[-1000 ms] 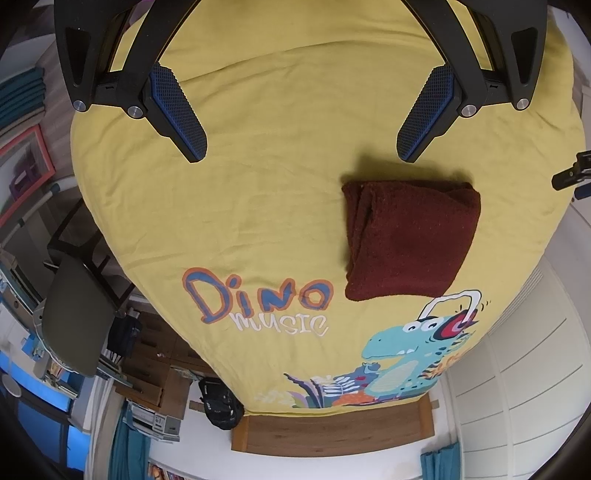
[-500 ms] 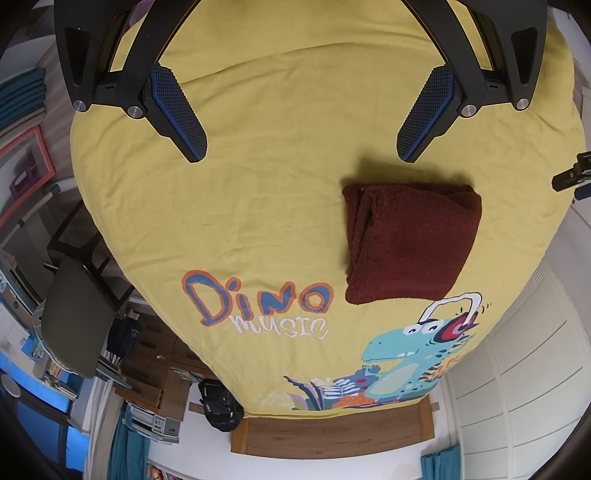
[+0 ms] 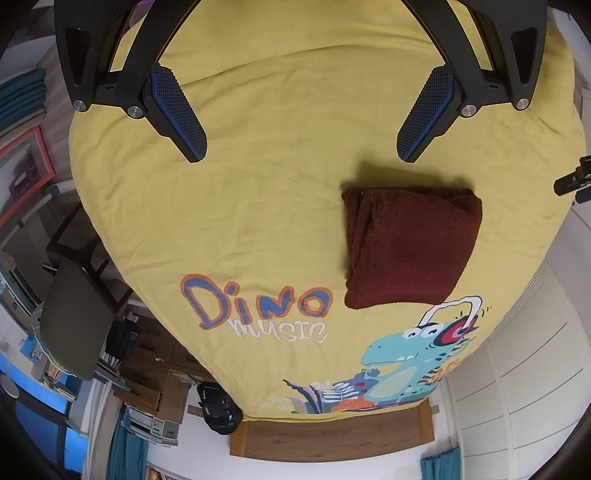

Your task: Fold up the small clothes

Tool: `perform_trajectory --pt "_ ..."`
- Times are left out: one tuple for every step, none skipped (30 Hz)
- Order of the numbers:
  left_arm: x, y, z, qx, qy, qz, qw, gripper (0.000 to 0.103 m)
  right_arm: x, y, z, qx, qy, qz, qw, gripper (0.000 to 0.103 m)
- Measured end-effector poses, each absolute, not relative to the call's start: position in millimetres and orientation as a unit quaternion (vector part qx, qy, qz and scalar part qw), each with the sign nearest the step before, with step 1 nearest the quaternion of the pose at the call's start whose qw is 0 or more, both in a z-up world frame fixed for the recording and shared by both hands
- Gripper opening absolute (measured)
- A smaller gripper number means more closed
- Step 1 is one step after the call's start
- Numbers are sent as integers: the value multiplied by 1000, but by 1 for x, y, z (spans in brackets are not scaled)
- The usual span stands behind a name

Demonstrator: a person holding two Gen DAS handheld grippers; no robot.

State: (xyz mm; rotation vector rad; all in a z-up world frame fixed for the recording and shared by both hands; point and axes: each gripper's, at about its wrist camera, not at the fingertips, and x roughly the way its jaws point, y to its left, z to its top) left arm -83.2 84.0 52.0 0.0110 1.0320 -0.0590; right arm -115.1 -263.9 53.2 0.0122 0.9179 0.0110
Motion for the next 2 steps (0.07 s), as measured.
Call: perform_trajectory --pt "-84 84 52 6 494 -29 869 102 -115 -264 53 6 443 5 896 102" --pt "-84 83 52 6 494 -29 869 102 -115 -264 53 6 443 6 896 102"
